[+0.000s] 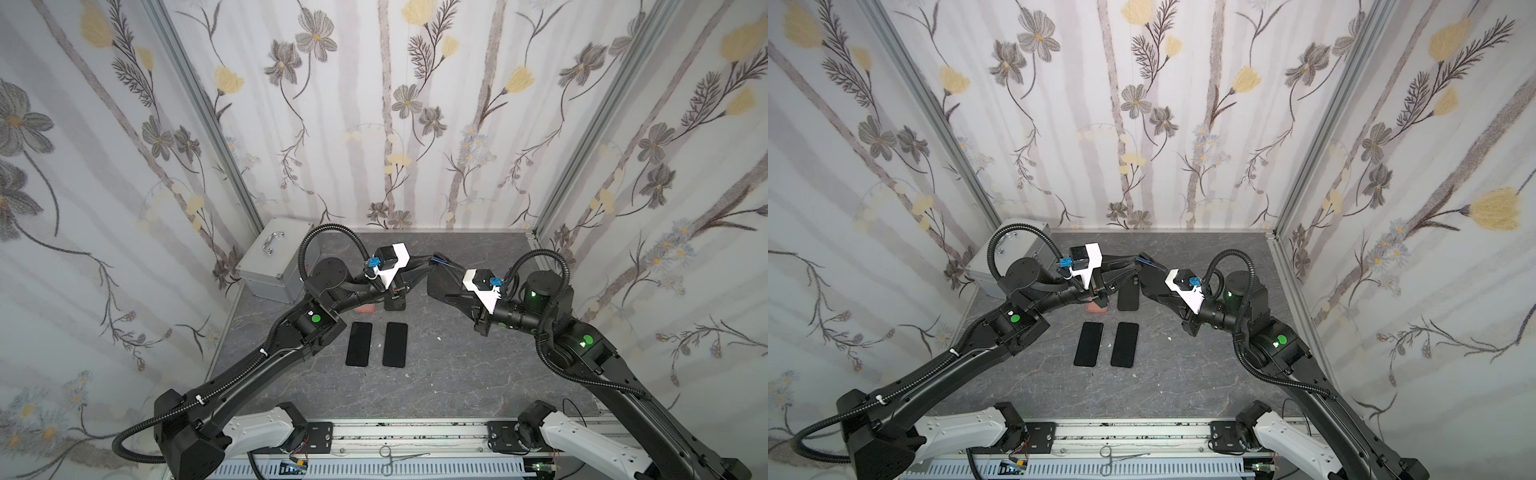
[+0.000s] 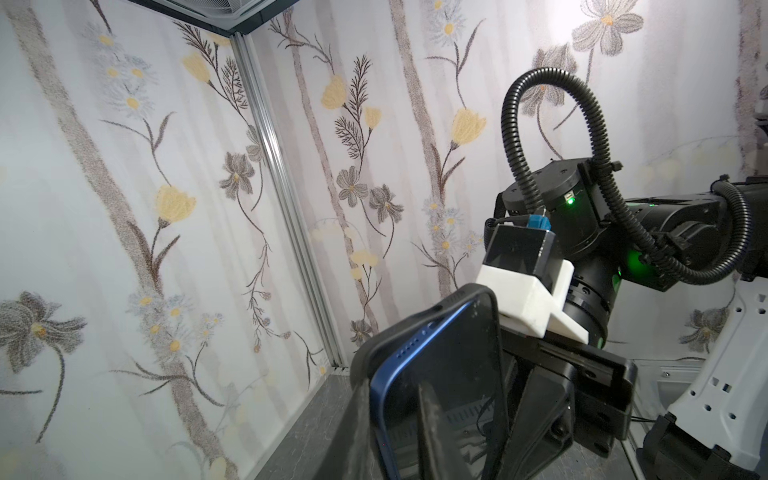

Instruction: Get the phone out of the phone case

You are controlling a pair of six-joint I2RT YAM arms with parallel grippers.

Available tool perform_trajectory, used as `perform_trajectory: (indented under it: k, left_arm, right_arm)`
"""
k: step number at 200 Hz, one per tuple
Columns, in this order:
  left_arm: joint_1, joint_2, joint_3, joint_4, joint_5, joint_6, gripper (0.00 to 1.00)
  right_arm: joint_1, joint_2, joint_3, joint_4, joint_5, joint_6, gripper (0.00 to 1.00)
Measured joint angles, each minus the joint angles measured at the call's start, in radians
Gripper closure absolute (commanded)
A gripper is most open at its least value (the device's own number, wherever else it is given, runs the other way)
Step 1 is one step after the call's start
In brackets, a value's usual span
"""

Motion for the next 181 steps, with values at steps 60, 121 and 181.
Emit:
perform_trajectory:
  k: [60, 121, 181]
  left_arm:
    - [0.006, 0.038, 0.031, -0.029, 0.016, -0.013, 0.76]
    - [0.024, 0.043, 0.042, -0.04, 0.116, -0.047, 0.81]
    - [0.025, 0.046, 0.048, -0.053, 0.15, -0.089, 0.83]
  right_arm:
    - [-0.006, 0.023, 0.035, -0.053, -0.012, 0.003, 1.0]
    - [-0.028, 0.007, 0.028, -0.068, -0.048, -0.005, 1.0]
    - [-0.1, 0.042, 0.031, -0.066, -0.159, 0.007, 1.0]
